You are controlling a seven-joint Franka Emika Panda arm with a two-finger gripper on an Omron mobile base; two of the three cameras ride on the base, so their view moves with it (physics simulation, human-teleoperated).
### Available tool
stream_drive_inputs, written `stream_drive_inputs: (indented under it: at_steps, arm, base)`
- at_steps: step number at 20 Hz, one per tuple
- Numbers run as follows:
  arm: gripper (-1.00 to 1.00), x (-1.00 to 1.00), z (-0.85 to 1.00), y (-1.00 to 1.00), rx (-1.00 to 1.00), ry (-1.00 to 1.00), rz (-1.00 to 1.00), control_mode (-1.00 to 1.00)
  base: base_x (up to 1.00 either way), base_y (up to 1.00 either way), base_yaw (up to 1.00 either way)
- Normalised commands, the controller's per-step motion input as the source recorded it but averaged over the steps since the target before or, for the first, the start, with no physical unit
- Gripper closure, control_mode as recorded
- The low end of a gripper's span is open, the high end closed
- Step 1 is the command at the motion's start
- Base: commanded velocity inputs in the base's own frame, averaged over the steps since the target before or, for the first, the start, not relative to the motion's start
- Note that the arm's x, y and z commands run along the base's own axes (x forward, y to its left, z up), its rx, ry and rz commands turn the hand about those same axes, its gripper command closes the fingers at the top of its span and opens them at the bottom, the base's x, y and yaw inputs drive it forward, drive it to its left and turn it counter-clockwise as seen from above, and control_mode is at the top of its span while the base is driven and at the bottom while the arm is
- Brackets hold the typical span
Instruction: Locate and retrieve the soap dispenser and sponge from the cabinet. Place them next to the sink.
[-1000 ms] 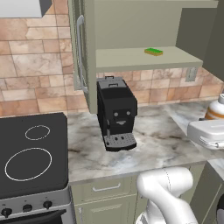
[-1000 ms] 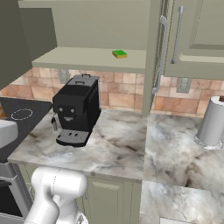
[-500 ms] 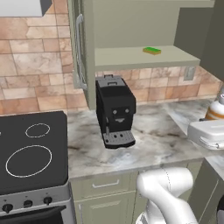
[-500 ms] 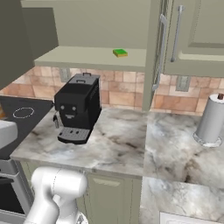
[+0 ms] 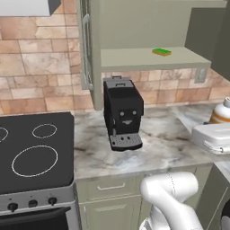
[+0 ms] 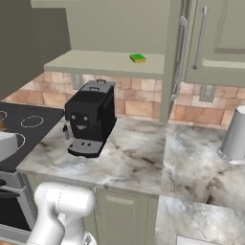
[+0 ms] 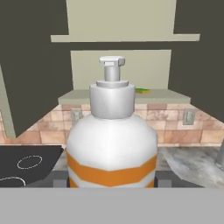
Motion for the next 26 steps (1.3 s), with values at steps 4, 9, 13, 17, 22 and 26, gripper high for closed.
stream_drive_inputs:
  at_steps: [4,9,13,17,22,26]
  arm:
    - [1.00,0.00,0.00,0.00,0.00,0.00,0.00,1.00]
    - [1.00,0.00,0.00,0.00,0.00,0.00,0.00,1.00]
    - [1.00,0.00,0.00,0.00,0.00,0.00,0.00,1.00]
    - [1.00,0.00,0.00,0.00,0.00,0.00,0.00,1.00]
    - [1.00,0.00,0.00,0.00,0.00,0.00,0.00,1.00]
    - [1.00,0.00,0.00,0.00,0.00,0.00,0.00,1.00]
  base:
    - [0.00,0.04,0.24]
    - [0.00,0.07,0.34]
    - [0.06,0.11,0.38]
    - [0.14,0.11,0.43]
    - [0.18,0.17,0.40]
    - [0.23,0.15,0.39]
